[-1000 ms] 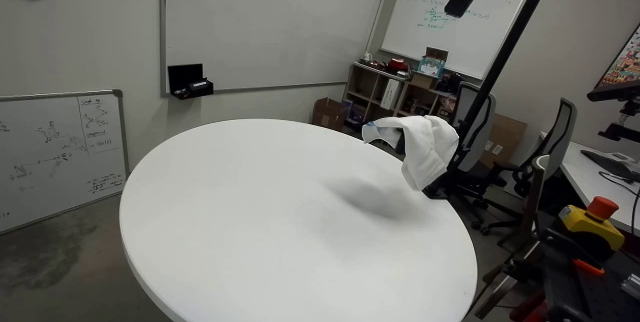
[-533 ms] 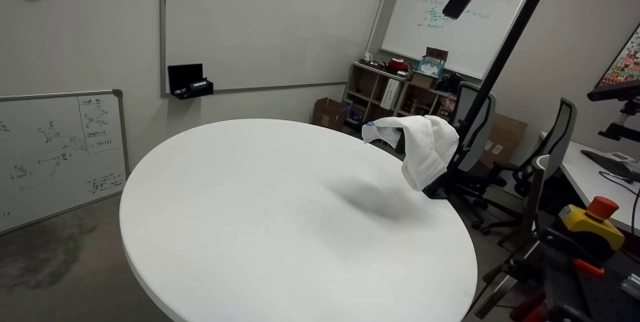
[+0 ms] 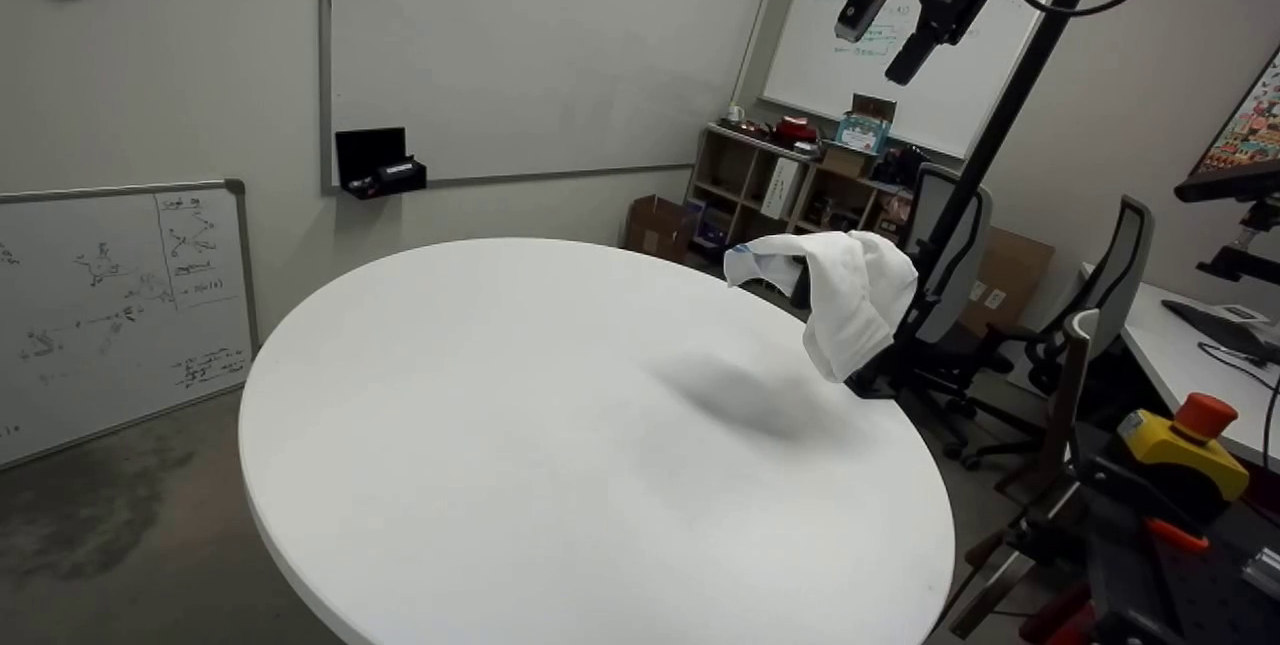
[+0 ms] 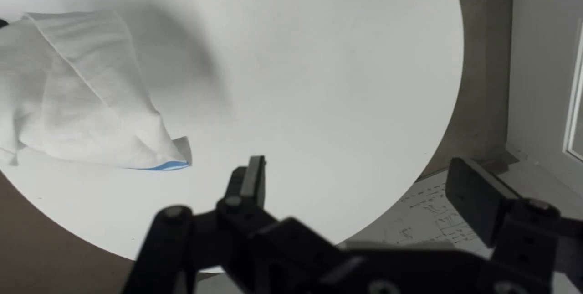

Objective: Remove the towel from the clamp stand and put it n the table

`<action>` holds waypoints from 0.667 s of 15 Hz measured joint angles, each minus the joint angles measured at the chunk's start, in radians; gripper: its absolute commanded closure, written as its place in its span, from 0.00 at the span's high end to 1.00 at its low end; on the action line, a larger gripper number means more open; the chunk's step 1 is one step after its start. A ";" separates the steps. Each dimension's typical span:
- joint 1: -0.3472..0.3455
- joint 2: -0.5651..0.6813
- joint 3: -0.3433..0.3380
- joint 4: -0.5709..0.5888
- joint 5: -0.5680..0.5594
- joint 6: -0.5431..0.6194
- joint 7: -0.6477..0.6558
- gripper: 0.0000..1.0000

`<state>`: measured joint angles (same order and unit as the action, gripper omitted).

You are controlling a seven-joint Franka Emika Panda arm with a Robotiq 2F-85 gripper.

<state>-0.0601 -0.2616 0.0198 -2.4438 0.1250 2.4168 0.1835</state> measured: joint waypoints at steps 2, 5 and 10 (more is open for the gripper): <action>-0.023 0.030 -0.012 0.006 -0.027 0.005 0.017 1.00; -0.053 0.083 -0.026 0.022 -0.085 0.024 0.050 1.00; -0.089 0.175 -0.055 0.067 -0.237 0.033 0.105 1.00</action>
<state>-0.1496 -0.0865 -0.0351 -2.3770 -0.1122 2.4494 0.2888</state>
